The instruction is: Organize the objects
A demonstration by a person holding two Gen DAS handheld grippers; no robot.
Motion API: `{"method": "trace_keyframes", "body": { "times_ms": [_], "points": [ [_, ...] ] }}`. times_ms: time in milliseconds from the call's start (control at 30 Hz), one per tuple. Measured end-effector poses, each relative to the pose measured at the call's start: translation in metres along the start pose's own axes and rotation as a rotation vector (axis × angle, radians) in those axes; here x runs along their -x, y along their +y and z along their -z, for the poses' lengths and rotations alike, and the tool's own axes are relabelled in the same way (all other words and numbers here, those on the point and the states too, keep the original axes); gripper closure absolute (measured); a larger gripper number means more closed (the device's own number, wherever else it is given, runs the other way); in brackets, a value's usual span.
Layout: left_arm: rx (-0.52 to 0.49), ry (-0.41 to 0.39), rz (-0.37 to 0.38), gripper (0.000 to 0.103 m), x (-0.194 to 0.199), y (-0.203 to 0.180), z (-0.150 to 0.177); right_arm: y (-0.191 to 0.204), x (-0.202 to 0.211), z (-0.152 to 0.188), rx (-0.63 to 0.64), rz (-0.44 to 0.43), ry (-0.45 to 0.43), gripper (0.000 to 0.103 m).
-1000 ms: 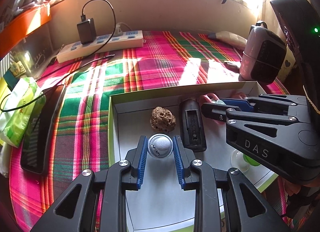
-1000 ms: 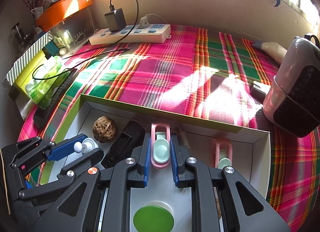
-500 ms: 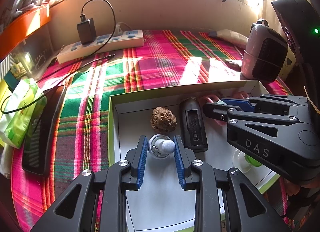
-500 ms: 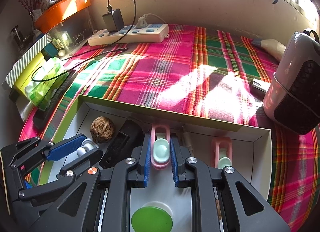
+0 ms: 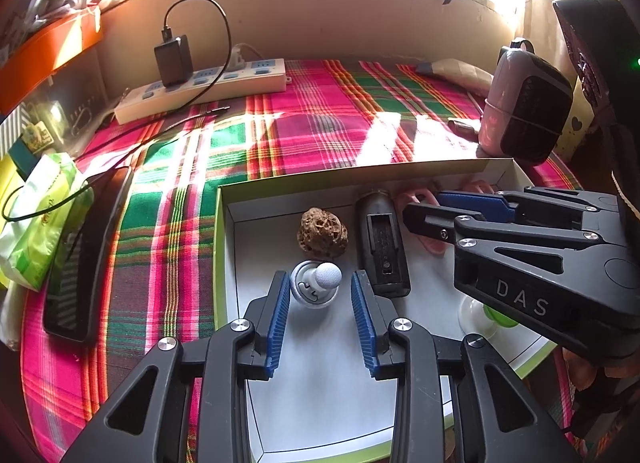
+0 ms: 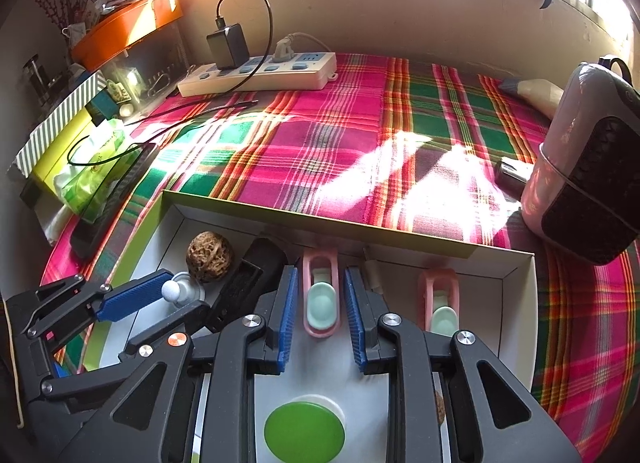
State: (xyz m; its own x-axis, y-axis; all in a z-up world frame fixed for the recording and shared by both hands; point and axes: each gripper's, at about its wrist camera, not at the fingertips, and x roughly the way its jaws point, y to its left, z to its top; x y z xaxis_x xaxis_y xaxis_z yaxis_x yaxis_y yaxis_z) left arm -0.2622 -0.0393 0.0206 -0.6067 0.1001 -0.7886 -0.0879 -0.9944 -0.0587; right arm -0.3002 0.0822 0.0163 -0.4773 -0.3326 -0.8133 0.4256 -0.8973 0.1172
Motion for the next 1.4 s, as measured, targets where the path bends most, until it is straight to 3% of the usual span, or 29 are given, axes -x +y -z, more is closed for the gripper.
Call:
{"method": "trace_keyframes", "body": {
  "times_ms": [800,1400],
  "points": [
    [0.021,-0.043,-0.034,0.071,0.035,0.001,0.021,0.003,0.029,0.023,-0.038,0.003,-0.05,0.069],
    [0.02,-0.103,-0.076,0.071,0.068,0.001,0.041,0.007,0.069,0.051,-0.078,-0.001,-0.142,0.065]
  ]
}}
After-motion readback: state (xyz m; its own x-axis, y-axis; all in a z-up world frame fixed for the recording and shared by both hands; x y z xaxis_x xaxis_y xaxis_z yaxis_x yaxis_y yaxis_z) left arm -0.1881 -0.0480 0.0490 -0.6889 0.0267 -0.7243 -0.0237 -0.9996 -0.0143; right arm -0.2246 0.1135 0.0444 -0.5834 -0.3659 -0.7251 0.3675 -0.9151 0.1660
